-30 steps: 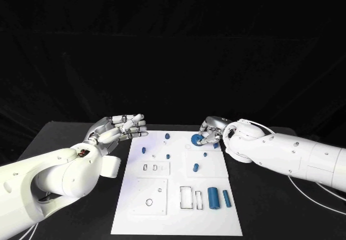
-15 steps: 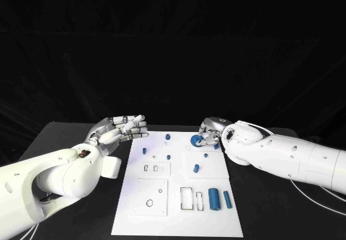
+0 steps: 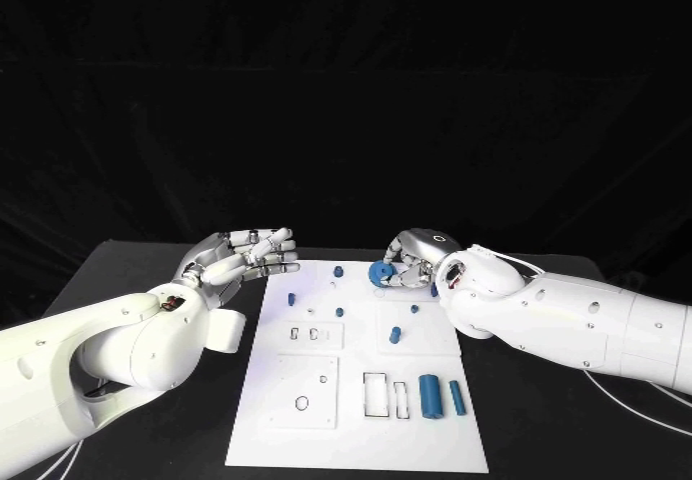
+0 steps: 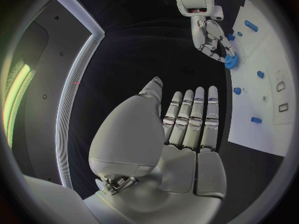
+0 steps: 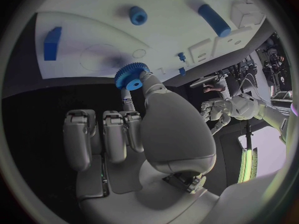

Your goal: Assemble the parts on the task board

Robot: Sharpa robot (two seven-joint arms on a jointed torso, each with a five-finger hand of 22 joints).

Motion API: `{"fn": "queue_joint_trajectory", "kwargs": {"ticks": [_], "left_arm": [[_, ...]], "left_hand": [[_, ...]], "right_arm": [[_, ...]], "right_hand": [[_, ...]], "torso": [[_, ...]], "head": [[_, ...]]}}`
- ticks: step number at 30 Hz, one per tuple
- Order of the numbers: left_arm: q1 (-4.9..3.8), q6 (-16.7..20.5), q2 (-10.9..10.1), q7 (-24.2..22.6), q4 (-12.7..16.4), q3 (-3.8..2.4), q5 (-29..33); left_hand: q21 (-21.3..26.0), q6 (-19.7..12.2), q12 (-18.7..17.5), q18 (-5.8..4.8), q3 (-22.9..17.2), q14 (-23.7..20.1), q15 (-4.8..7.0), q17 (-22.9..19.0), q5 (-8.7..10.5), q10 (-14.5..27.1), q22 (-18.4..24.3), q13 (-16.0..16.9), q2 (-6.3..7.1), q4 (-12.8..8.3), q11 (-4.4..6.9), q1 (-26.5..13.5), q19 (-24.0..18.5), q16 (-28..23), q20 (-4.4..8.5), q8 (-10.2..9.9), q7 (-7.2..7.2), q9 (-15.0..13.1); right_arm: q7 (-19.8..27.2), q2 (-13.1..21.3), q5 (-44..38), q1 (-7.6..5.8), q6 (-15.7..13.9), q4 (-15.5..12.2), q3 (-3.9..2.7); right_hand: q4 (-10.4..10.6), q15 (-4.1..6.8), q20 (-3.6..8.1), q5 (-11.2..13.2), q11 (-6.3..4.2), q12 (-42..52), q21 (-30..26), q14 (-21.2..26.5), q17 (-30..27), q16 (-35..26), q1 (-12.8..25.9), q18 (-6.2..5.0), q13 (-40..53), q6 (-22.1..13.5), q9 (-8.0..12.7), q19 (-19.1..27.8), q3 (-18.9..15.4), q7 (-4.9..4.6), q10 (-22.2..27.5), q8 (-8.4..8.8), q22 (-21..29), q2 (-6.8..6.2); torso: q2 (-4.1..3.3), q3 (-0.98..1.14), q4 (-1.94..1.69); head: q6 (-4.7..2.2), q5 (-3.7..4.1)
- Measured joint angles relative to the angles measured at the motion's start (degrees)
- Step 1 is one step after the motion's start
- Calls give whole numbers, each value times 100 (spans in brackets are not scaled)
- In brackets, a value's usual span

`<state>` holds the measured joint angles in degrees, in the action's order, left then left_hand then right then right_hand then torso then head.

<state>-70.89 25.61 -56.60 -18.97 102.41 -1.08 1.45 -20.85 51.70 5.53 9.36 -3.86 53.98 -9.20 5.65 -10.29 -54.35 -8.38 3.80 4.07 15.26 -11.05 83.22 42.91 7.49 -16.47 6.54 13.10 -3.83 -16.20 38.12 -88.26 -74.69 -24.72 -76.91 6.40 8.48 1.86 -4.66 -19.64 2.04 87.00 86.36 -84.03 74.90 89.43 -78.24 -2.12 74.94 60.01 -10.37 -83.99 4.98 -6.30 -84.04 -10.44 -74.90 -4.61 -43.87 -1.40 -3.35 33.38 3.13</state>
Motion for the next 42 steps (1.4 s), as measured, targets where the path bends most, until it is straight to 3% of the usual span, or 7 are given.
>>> {"fn": "queue_joint_trajectory", "kwargs": {"ticks": [7, 16, 28, 36, 42], "left_arm": [[0, 2, 3, 8, -2, 0, 0], [0, 1, 50, 20, -6, 0, 0], [-24, 1, 92, 43, -35, 0, -3], [-33, 1, 95, 53, -42, -1, -6], [-46, -1, 100, 60, -52, -1, -6]], "left_hand": [[0, 0, 0, 0, 16, 0, 0, 0, 0, 20, 5, 0, 0, -16, -20, 0, 0, 0, 0, -26, 0, 0], [0, -21, -25, 0, 16, 0, 0, 0, 0, 20, 5, 0, 8, -16, -20, 53, 0, -45, 0, -26, 21, 0], [0, -21, -25, 0, 32, 0, 0, 0, 0, 20, 10, 1, 8, -32, -20, 53, 0, -44, 0, -26, 20, -1], [0, -20, -25, 0, 32, 0, 0, 0, 0, 20, 10, 0, 8, -32, -20, 54, 0, -44, 0, -26, 20, -1], [0, -20, -25, 0, 16, 0, 0, 0, 0, 20, 10, 1, 0, -48, -20, 106, 0, -44, 0, -26, 20, -1]], "right_arm": [[-22, -333, -150, -13, -204, -39, -1], [-9, -858, -236, 13, -242, 269, 24], [18, -1156, -245, 203, -159, 538, 40], [37, -1230, -245, 209, -124, 672, 19], [14, -1280, -245, 224, -97, 800, 29]], "right_hand": [[-26, 0, 9, -27, 0, 18, 8, 0, 3, 0, -31, 0, 0, 0, 0, 9, 50, 1, 0, 15, -5, -32], [-25, 0, 9, -28, 0, 23, 27, 0, 4, 0, -29, 0, -1, -2, 0, 9, 97, 0, 0, 50, -4, -34], [-7, 0, 9, 26, 0, 23, 27, 0, 3, 0, 3, -1, -1, 18, 0, 9, 148, -25, 0, 87, -3, -80], [-2, 0, 8, 51, 0, 23, 27, 0, 3, -1, 3, -1, -2, 9, -2, 9, 153, -34, 0, 108, -3, -80], [6, 0, 8, 107, 1, -60, -29, 0, 2, -1, 126, -2, -2, 8, -70, 9, 162, -35, 0, 161, -3, -201]], "torso": [[-3, -1, -8], [-9, -5, -25], [-19, -16, -40], [-17, -13, -38], [-18, -9, -29]], "head": [[52, -51], [75, -60], [114, -73], [126, -79], [113, -85]]}}
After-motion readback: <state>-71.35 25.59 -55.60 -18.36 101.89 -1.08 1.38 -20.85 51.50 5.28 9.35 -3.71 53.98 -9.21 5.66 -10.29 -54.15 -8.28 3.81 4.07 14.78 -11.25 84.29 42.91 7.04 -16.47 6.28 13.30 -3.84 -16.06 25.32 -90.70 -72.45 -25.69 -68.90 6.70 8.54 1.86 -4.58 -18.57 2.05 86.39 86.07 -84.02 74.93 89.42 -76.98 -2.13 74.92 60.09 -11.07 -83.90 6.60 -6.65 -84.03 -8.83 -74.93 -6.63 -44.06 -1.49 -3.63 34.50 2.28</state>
